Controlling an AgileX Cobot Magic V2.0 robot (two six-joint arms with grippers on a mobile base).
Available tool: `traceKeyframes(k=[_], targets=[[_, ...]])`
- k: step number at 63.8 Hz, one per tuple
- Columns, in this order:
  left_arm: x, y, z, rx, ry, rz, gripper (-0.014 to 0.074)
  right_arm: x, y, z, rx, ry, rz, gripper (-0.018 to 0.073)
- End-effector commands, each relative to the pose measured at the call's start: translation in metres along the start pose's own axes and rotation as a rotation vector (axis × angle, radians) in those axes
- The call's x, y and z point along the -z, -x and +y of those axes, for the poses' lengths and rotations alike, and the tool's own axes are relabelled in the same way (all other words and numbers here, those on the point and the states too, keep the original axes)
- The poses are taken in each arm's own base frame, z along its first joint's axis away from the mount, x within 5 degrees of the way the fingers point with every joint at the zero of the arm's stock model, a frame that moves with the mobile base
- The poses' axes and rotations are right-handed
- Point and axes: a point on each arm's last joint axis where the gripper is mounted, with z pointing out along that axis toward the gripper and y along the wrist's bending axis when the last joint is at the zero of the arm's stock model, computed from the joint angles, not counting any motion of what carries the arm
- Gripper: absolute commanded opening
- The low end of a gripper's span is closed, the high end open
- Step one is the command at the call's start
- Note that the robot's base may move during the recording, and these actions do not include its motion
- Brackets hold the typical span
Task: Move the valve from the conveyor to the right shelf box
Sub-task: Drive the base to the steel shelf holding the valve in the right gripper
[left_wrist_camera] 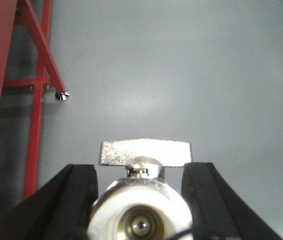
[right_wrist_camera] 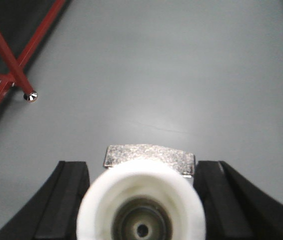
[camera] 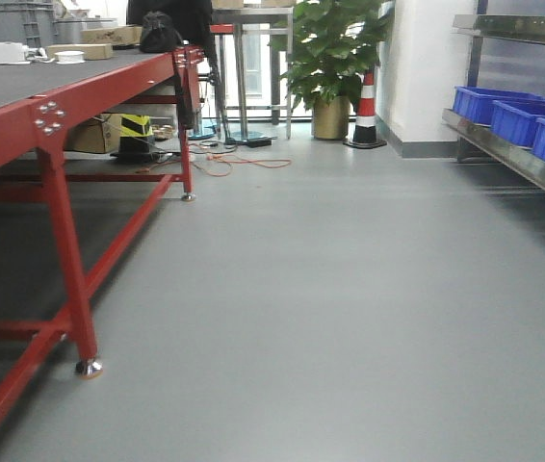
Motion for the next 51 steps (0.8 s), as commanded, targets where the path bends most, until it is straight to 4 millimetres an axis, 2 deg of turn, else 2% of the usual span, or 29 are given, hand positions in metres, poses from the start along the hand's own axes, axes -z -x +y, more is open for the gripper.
traceKeyframes(k=[1, 51], targets=[[0.0062, 0.0049, -0.0015, 0.006, -0.002, -0.059, -0.0111, 0.0088, 0.0095, 0.0005, 0.001, -0.012, -0.091, -0.0153], [0.0063, 0.0050, -0.0017, 0.007, -0.003, -0.060, -0.0111, 0.0089, 0.0101, 0.0004, 0.001, -0.013, -0.097, -0.0153]])
